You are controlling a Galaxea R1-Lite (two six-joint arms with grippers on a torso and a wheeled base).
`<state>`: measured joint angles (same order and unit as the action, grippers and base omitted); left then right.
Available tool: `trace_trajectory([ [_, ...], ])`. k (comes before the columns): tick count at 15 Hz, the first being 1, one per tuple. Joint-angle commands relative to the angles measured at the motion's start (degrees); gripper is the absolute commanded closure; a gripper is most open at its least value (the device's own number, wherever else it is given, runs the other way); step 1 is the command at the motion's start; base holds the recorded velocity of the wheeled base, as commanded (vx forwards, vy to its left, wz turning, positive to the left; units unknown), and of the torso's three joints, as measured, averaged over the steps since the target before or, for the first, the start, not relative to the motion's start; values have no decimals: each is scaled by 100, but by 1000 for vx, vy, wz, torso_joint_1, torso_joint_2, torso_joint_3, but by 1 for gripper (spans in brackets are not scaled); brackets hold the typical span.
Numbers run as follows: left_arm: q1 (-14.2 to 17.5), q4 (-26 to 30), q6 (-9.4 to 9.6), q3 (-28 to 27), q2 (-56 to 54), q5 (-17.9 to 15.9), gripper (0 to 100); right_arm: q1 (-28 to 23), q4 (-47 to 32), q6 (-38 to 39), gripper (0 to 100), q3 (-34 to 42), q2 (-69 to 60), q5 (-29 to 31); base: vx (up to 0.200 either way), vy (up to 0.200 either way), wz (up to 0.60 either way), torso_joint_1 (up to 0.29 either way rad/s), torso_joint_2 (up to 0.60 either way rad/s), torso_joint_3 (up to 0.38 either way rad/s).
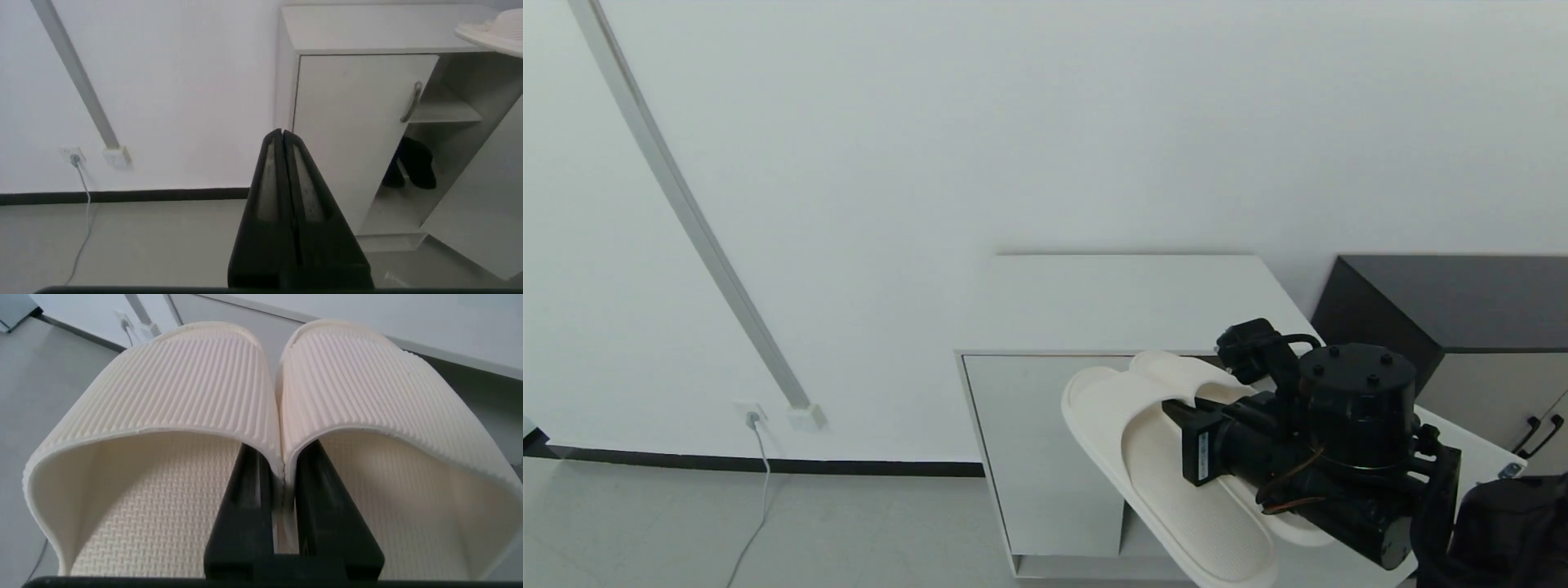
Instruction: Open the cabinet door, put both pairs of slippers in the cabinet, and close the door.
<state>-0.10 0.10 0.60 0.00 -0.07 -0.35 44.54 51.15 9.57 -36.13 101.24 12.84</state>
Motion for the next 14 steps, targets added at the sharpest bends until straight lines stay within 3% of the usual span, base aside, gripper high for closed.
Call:
trace_trajectory([
  [1,1,-1,2,0,7,0,100,2,9,1,100,1,10,0,0,-200,0,2,2,2],
  [7,1,-1,2,0,7,0,100,2,18,10,100,27,10,-9,0,-200,0,4,6,4],
  [14,1,-1,2,0,7,0,100,2,35,10,100,27,10,0,0,0,0,0,0,0],
])
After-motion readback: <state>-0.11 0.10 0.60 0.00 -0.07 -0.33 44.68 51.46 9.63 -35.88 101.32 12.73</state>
